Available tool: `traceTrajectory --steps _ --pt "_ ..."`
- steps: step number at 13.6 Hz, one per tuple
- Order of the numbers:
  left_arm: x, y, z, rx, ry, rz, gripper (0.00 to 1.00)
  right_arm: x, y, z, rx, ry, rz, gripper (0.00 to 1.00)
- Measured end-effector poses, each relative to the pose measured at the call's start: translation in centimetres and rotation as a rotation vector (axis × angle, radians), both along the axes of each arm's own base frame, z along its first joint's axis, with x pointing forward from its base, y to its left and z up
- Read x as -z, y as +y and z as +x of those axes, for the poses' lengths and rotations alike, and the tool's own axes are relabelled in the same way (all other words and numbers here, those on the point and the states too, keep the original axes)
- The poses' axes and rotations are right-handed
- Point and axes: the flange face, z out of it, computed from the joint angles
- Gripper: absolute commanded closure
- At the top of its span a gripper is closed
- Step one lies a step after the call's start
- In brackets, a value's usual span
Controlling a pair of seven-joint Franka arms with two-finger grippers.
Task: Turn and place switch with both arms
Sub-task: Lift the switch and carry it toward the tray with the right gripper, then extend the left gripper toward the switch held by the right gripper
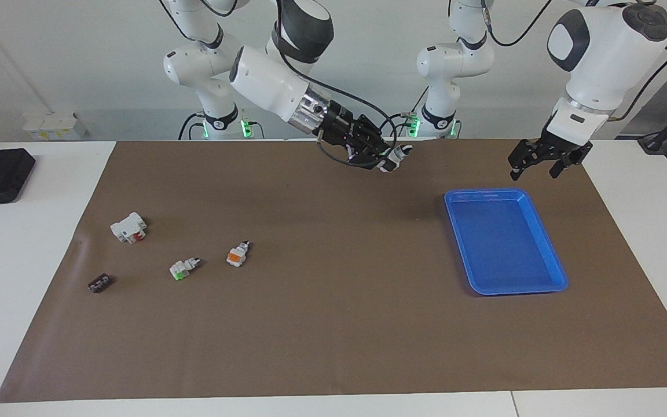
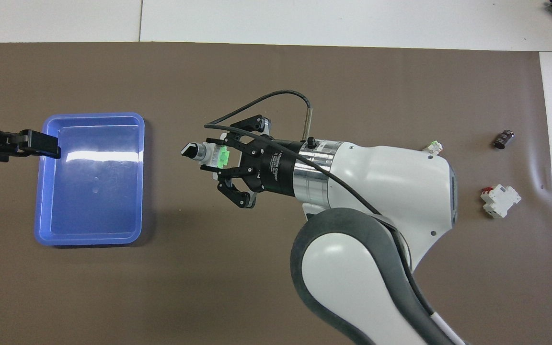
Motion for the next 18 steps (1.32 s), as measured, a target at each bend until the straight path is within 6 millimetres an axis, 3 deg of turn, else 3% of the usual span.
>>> traceTrajectory --steps 3,9,14,18 --pt "-0.2 -0.6 -0.2 0.010 -0.002 -0.002 0.00 0.7 2.4 -1.3 0.007 -0.008 0.002 1.00" --pt "-1.2 -2.3 -0.4 -0.030 -0.006 -0.247 0.01 0.4 3.6 -2.1 -0.014 -0.014 0.006 1.00" --pt "-2.9 -3.1 -0.3 -0.066 -0.020 -0.509 0.13 0.2 3.8 -2.2 -0.020 -0.024 0.008 1.00" --pt "-3.4 -3.8 -0.5 0.061 -0.048 -0.618 0.31 0.6 3.6 -1.9 -0.019 -0.027 0.001 1.00"
